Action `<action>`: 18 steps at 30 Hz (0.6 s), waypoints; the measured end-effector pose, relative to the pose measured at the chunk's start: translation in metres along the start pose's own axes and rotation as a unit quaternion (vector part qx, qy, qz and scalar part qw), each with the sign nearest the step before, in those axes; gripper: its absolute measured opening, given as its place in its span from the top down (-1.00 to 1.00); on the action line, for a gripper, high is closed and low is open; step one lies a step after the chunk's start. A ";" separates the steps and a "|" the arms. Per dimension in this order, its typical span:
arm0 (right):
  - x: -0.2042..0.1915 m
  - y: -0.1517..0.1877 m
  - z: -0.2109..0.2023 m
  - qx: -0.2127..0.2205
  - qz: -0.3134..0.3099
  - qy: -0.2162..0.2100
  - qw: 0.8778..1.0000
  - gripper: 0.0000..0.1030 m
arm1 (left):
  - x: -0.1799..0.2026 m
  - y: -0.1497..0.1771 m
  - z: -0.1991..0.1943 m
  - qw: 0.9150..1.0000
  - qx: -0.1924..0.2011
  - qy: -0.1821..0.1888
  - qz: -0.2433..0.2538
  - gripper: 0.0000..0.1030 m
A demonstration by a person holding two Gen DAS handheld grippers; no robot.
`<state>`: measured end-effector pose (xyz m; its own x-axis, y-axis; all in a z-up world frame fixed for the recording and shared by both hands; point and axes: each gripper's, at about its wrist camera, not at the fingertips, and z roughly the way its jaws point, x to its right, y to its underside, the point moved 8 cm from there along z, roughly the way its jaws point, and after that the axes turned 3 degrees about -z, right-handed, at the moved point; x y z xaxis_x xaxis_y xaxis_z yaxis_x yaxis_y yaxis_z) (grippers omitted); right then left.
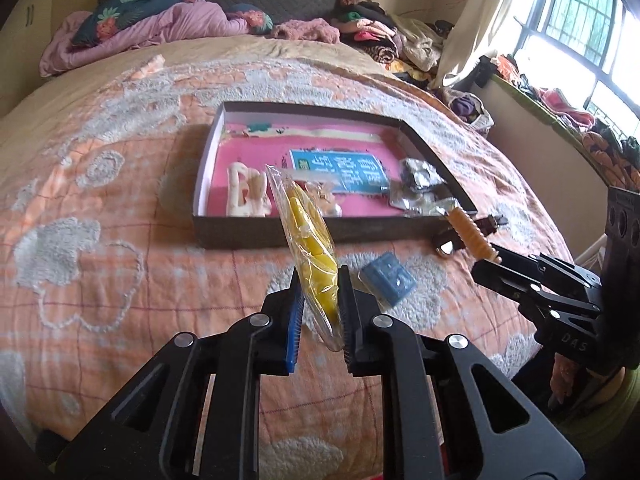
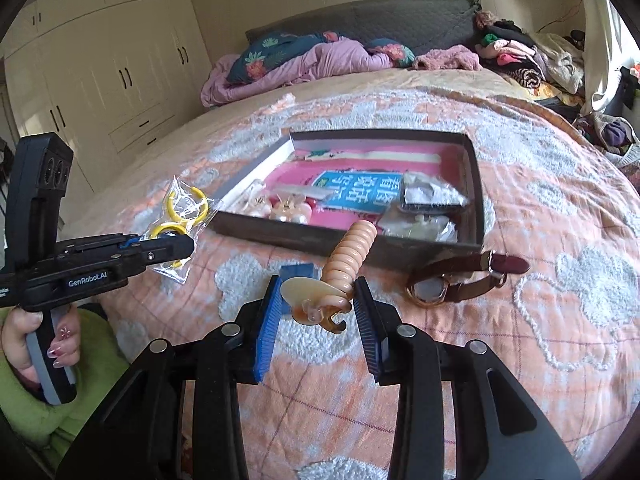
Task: Organize jewelry
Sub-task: 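Place ring packet in box with left tool while right tool drops hair tie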
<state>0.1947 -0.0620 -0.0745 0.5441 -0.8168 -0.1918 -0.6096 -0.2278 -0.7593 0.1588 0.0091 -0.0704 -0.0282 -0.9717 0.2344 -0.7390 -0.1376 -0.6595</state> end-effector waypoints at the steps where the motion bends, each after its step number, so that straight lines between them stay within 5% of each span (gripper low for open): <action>1: 0.000 -0.002 -0.002 0.004 0.000 0.002 1.000 0.33 | -0.001 -0.003 -0.001 1.000 0.002 -0.001 -0.001 0.82; 18: 0.024 -0.044 -0.021 0.058 0.000 0.036 0.998 0.33 | 0.010 -0.056 0.005 0.999 0.036 0.005 0.005 0.82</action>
<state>0.2228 -0.0825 -0.0324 0.4981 -0.8540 -0.1502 -0.5372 -0.1679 -0.8266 0.2032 0.0066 -0.0343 -0.0435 -0.9711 0.2345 -0.6881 -0.1411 -0.7117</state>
